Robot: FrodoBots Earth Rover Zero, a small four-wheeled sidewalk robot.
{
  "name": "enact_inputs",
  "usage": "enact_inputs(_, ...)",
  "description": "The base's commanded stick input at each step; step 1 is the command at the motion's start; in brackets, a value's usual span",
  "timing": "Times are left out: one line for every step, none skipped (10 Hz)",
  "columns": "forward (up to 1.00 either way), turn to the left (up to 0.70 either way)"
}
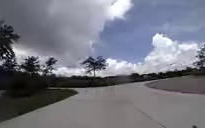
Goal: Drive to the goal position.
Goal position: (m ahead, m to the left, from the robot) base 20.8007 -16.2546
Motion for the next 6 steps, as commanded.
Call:
enact_inputs(0.85, 0.0)
enact_inputs(0.85, 0.0)
enact_inputs(0.85, 0.0)
enact_inputs(0.85, 0.0)
enact_inputs(0.85, 0.0)
enact_inputs(0.85, 0.0)
